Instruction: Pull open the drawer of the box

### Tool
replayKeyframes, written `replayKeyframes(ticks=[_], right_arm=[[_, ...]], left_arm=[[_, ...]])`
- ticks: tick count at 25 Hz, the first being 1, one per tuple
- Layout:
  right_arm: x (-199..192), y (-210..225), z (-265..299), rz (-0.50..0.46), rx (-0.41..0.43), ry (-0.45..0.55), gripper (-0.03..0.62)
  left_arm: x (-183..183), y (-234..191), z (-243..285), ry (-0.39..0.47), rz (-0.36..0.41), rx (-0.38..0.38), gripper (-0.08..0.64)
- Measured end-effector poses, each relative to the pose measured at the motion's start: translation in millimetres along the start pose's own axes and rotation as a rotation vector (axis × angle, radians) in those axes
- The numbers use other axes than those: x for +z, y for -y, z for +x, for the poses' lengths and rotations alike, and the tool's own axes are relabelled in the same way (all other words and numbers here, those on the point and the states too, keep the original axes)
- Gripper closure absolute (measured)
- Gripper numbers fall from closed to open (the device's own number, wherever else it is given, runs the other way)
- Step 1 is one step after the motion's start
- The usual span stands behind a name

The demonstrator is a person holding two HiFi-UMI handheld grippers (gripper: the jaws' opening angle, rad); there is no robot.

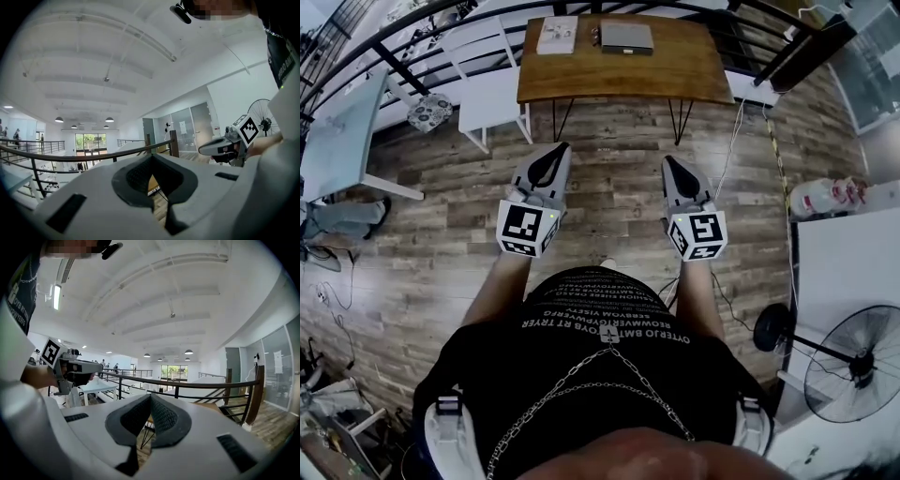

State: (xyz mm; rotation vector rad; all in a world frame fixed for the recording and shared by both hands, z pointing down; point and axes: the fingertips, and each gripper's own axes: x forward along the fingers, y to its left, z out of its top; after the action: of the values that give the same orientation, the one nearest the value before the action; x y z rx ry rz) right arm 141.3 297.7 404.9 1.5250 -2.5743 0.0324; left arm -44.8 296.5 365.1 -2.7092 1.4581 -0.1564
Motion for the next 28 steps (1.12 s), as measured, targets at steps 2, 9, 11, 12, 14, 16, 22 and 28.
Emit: replayKeyframes(ticks=[2,9,11,12,14,16,22,28], right_arm=[[-2.3,10.2,-0.6,0.008,0.008,0.004,0.595],[-13.6,45.8,6.8,0.021,0.008,-0.014,0.595],[-13.2,46.6,8.4,0.007,0.021,-0.018,0.595],[-13.1,45.9,8.6,0.002,0.03,-0.02,0.595],[-13.7,45.9,8.9,0.006,0.042,-0.021,0.595],[-14.9,47.9,10.2,0.013,0.032,-0.023,0.595],[-17.6,42.5,22.4,-0.002,0.004,-0.031,0.595],[-22.9,39.5,32.2,0.001,-0.002,-0.067,0.595]], left_arm=[[0.7,4.9,6.2,0.004,0.006,0.021,0.555],[-5.4,18.0,26.8,-0.012,-0.001,0.027,0.555],[-9.5,14.5,26.0,-0.025,-0.009,0.045,0.555],[-10.9,13.5,25.1,-0.031,-0.009,0.053,0.555],[-12.0,14.2,23.5,-0.039,-0.006,0.058,0.555],[-11.3,13.9,22.4,-0.041,0.003,0.061,0.555],[-14.6,-3.5,24.5,-0.033,0.001,0.055,0.555],[-18.6,-19.0,32.9,-0.019,-0.017,0.051,0.555]])
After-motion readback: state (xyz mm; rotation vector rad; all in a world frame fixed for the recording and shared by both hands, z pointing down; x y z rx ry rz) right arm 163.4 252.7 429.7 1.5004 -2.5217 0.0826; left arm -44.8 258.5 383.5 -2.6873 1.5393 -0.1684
